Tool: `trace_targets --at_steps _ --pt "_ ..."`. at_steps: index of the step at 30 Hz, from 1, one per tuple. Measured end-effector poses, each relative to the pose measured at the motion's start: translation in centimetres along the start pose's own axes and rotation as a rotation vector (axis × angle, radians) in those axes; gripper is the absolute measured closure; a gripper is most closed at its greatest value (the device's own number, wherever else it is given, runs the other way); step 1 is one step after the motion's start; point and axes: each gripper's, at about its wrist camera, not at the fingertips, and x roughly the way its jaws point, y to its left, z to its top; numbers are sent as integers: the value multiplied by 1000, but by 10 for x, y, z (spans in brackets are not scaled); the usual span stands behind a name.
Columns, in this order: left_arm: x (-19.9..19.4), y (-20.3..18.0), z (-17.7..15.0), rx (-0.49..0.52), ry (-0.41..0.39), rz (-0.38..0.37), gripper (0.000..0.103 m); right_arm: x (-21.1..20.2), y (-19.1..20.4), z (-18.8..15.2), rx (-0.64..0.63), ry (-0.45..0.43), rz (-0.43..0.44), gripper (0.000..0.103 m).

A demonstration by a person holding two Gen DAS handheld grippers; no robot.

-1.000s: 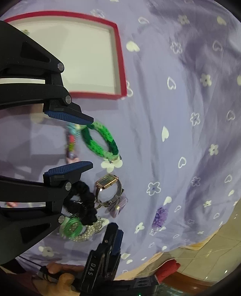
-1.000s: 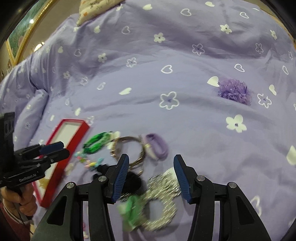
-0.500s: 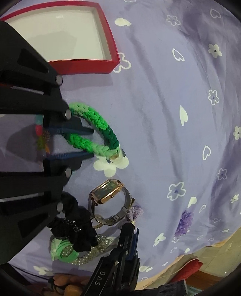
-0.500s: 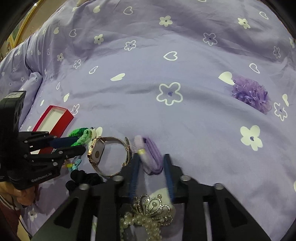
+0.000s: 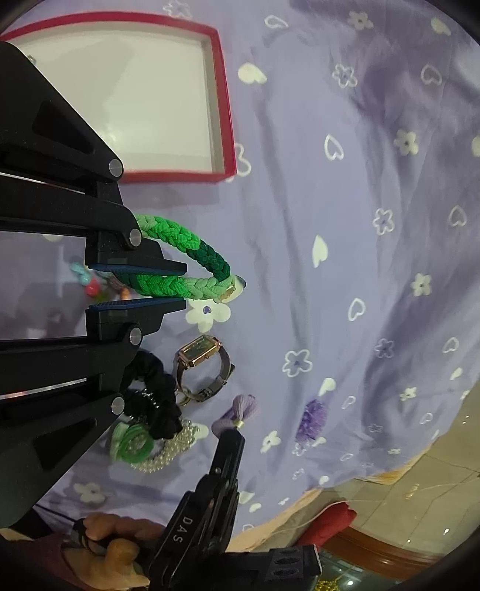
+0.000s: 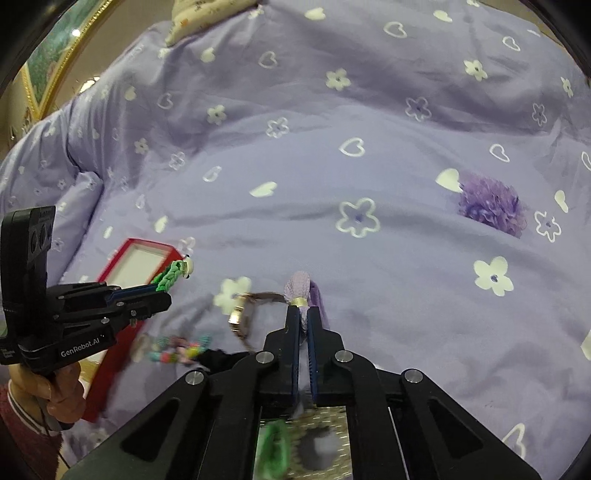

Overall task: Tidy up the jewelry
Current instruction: 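Carry both items into the tray and open both tools to release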

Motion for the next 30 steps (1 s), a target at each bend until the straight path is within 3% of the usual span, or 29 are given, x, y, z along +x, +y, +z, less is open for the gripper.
trace_targets --at_steps 13,30 --pt "-54 45 -25 -76 -54 59 93 10 82 2 -92 3 109 100" --pt "-63 125 -51 -188 -29 162 93 65 181 11 -195 60 217 100"
